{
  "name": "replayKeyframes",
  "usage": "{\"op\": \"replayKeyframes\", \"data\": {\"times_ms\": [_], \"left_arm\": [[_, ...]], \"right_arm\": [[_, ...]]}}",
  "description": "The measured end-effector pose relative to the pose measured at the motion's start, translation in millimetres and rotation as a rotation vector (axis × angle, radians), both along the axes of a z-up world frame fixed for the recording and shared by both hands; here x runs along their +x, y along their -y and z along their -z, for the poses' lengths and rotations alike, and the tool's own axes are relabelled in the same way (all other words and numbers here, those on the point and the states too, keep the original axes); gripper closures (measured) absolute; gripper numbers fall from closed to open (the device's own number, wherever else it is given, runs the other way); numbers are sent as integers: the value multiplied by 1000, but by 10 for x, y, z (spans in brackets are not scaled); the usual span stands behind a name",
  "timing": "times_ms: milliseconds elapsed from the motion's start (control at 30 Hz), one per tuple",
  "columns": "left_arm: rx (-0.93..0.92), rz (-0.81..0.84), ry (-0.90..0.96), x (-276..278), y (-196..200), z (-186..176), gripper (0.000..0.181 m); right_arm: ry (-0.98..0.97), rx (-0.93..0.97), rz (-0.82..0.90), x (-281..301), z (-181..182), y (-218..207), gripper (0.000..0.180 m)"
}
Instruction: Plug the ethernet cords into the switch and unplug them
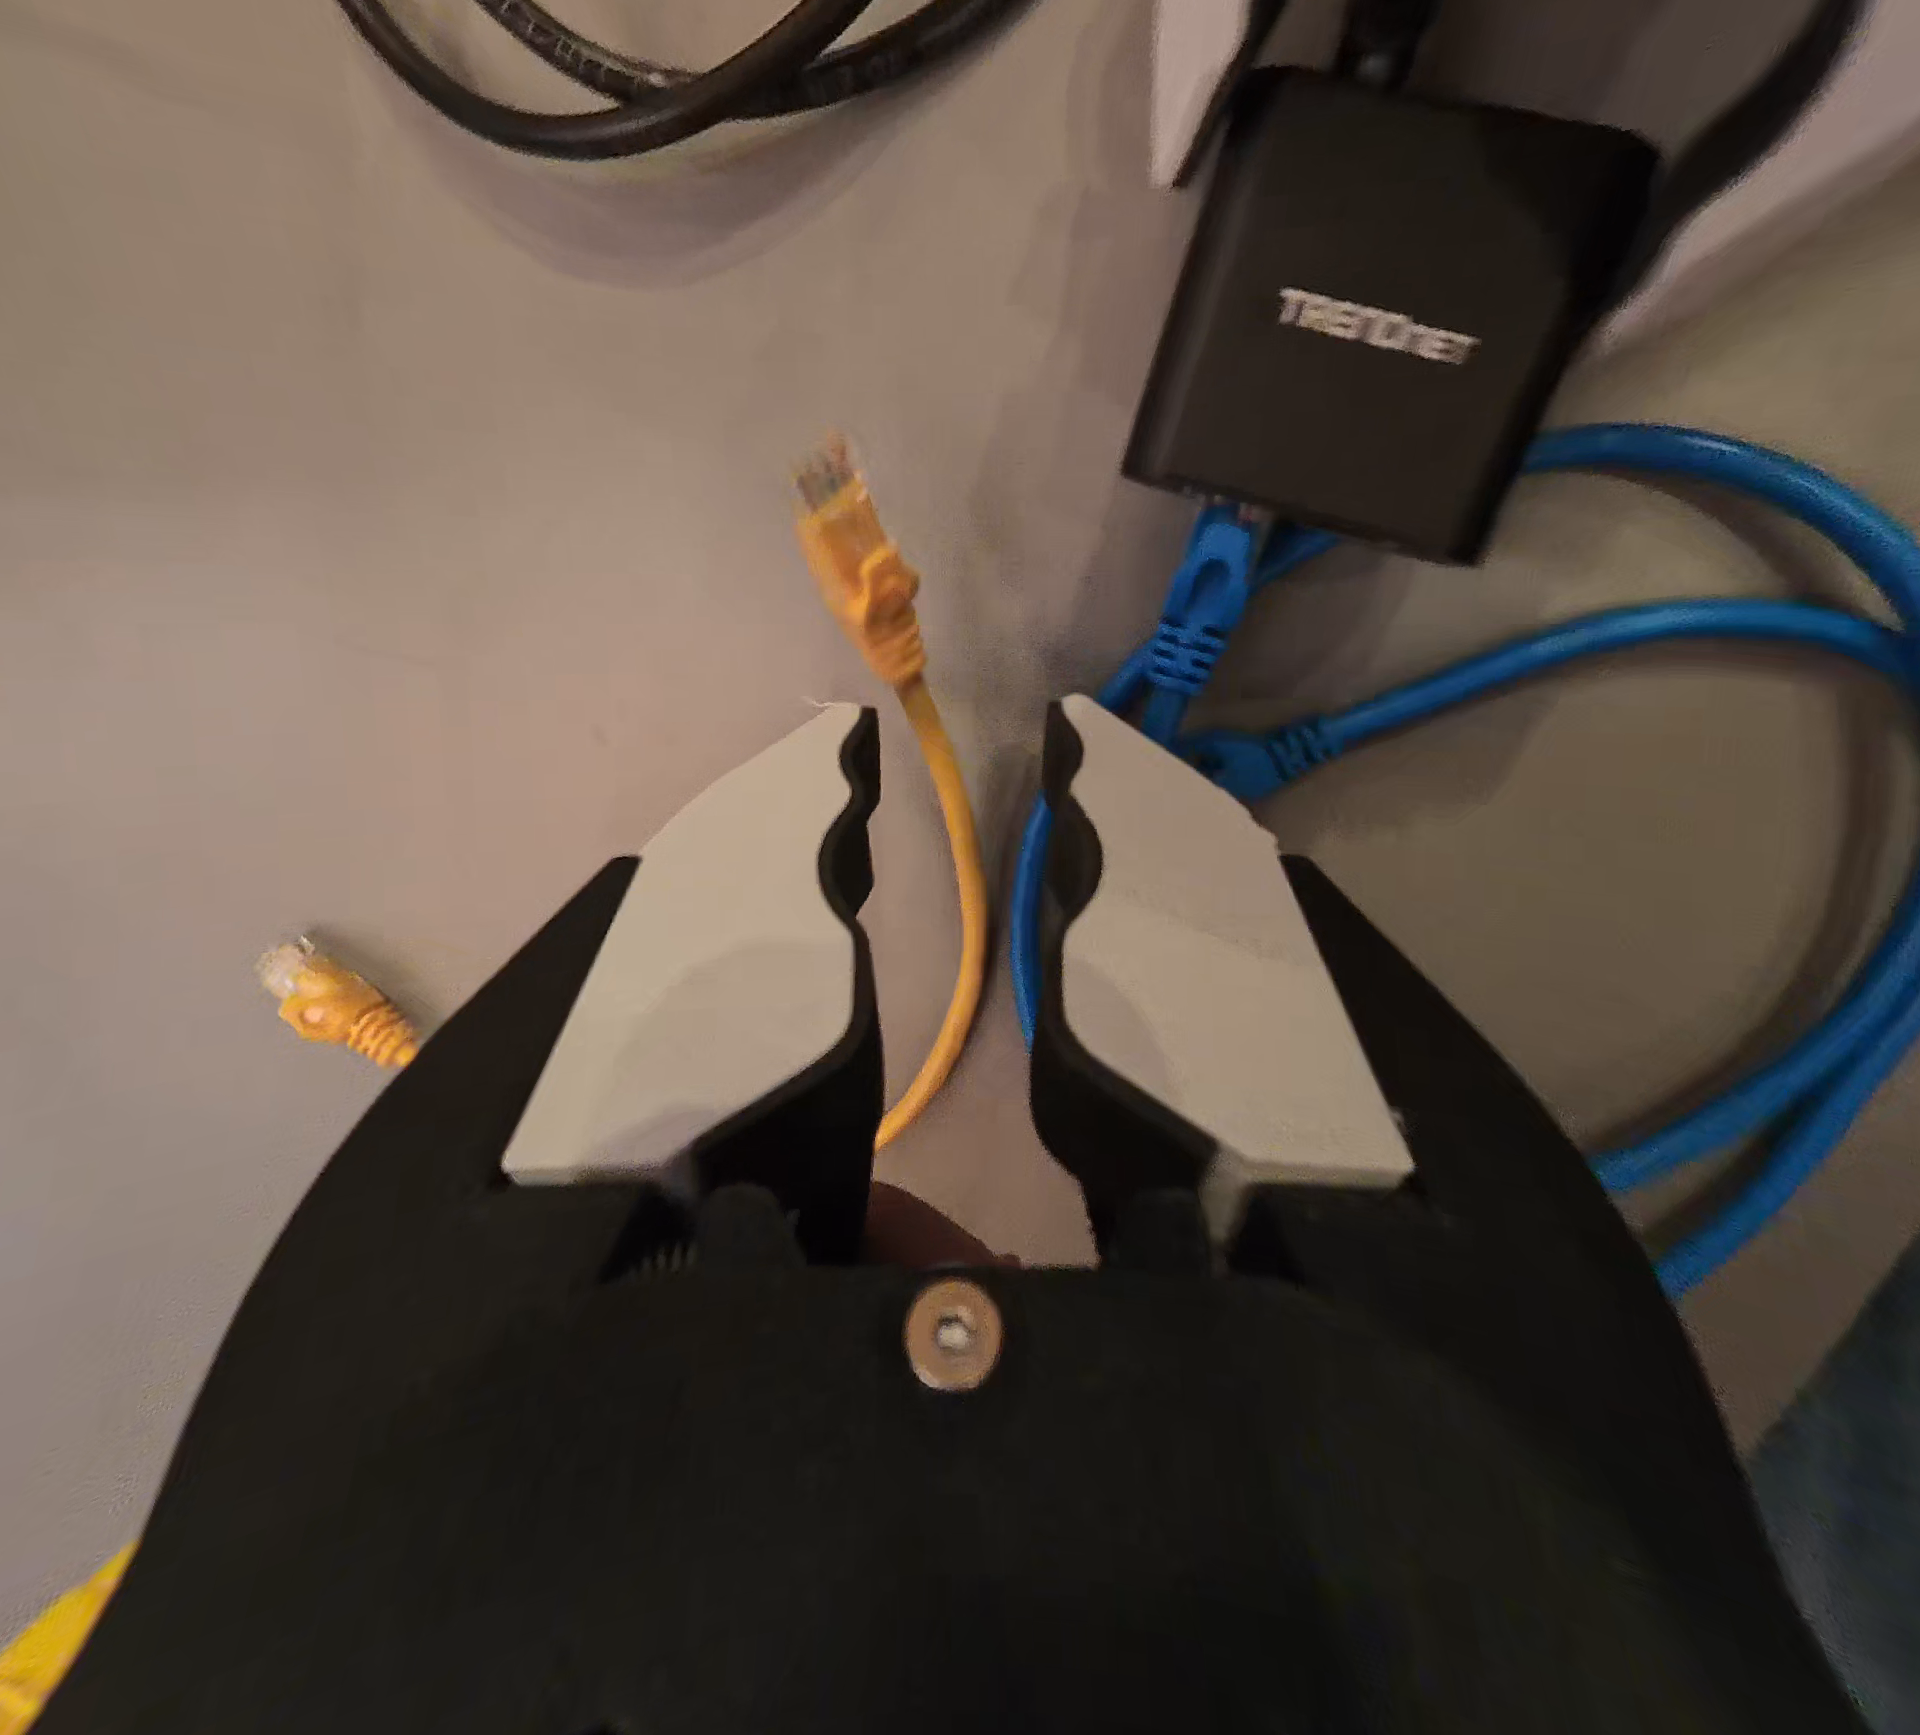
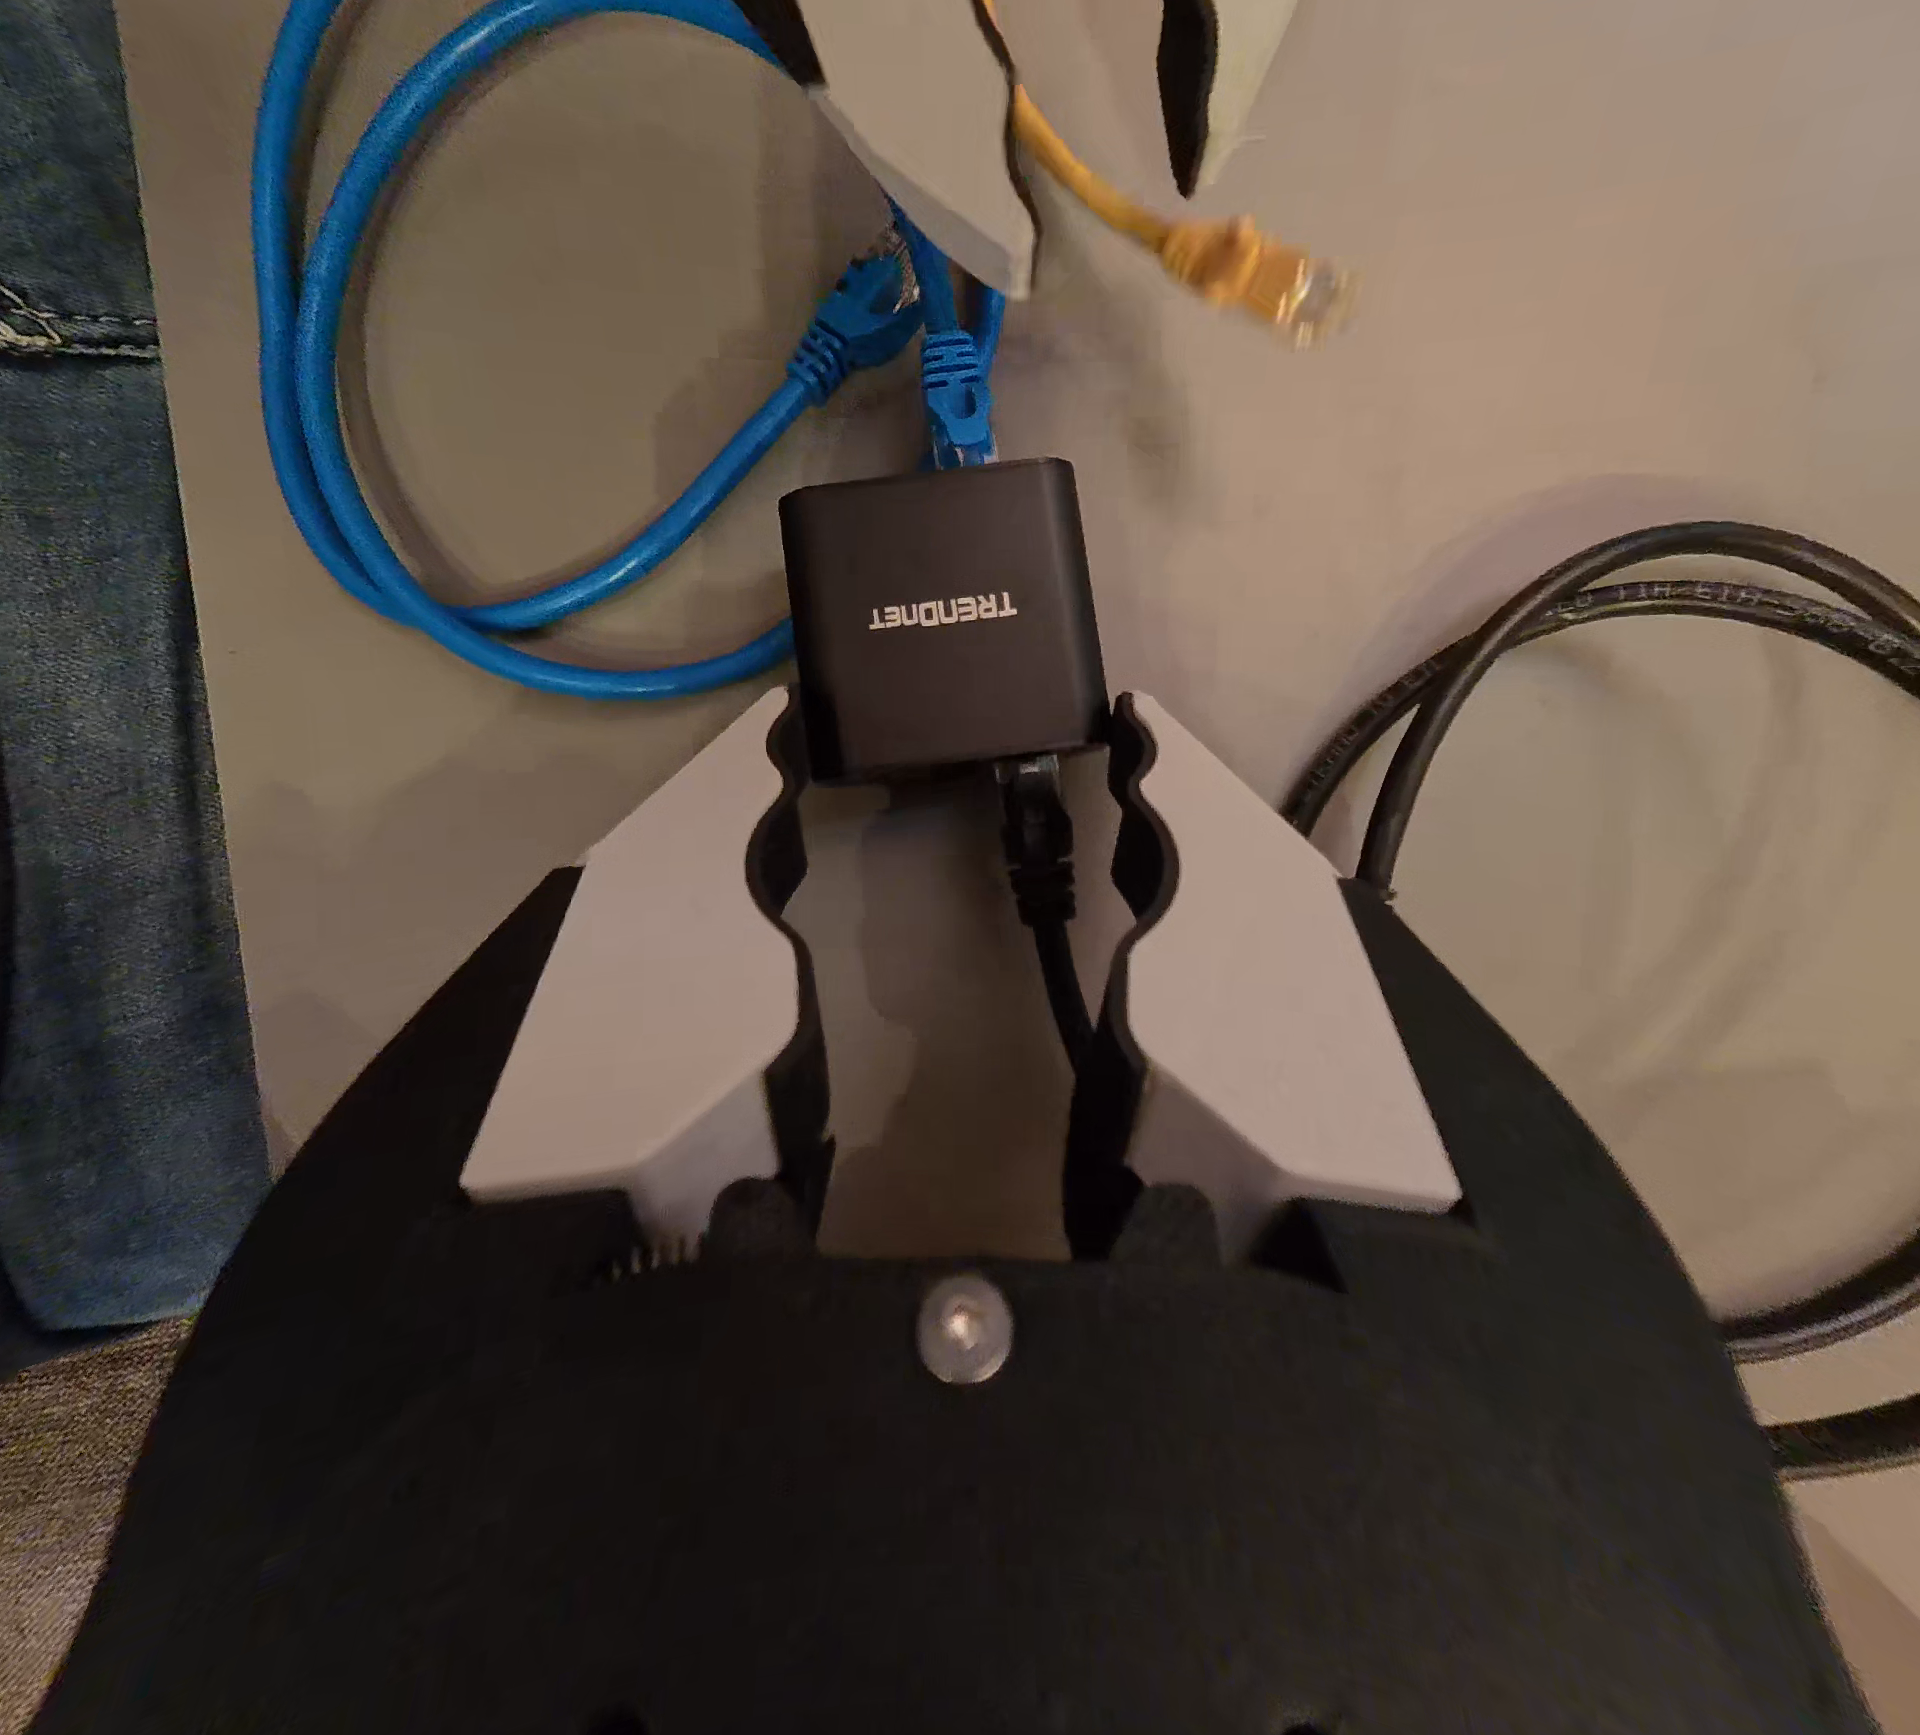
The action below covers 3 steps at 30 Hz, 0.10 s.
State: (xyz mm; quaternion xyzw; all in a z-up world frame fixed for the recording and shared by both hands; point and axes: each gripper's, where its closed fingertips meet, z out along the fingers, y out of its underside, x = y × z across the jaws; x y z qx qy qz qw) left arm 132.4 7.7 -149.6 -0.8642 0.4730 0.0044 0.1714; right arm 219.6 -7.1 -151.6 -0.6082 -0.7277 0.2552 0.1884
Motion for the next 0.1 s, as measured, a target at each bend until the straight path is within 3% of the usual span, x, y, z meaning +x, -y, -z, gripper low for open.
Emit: {"op": "replayKeyframes", "data": {"times_ms": [100], "left_arm": [[21, -72, 1, -6, -57, 99, 160]], "right_arm": [[-6, 27, -4, -7, -56, -14, 123]]}}
